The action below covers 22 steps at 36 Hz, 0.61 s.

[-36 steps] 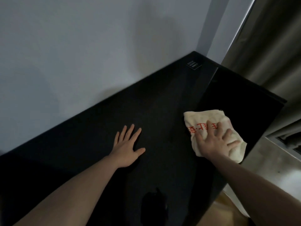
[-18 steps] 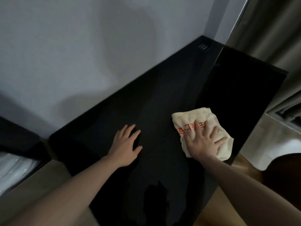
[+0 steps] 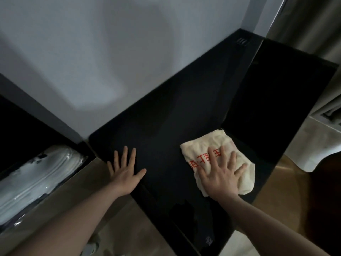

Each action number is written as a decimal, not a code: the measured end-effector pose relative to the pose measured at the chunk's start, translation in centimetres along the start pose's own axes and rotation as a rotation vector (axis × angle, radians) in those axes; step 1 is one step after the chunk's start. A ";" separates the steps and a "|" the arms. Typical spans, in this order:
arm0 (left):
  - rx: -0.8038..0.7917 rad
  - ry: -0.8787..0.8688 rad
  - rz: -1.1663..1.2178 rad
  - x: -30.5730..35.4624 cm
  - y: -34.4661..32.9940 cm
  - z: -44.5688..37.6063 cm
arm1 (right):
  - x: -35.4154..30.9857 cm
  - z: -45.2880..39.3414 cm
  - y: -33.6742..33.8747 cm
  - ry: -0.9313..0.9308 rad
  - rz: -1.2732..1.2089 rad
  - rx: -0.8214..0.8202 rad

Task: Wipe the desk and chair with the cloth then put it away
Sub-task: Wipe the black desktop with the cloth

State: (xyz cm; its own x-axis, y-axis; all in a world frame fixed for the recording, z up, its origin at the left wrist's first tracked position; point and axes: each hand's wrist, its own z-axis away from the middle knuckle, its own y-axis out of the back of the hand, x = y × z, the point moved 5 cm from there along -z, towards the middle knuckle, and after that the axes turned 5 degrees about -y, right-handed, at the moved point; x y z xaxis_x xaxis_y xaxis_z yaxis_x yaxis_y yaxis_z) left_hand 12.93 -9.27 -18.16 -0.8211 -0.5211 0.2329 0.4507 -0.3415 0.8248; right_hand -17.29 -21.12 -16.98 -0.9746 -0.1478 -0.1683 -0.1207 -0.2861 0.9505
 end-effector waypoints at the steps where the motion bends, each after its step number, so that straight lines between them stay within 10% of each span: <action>1: -0.011 0.000 0.011 0.0 0.0 0.1 | 0.0 0.0 -0.1 0.000 0.000 -0.005; 22: -0.010 -0.160 0.403 -2.1 2.8 1.4 | -7.6 10.9 -4.0 -0.158 -0.050 -0.024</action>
State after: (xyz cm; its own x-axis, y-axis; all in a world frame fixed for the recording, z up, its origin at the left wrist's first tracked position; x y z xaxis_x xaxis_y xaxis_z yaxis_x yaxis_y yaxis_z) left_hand 15.40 -8.01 -15.62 -0.6222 -0.4870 0.6130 0.7493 -0.1435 0.6465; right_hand -11.44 -8.54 -16.63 -0.9853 0.0174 -0.1699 -0.1668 -0.3125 0.9352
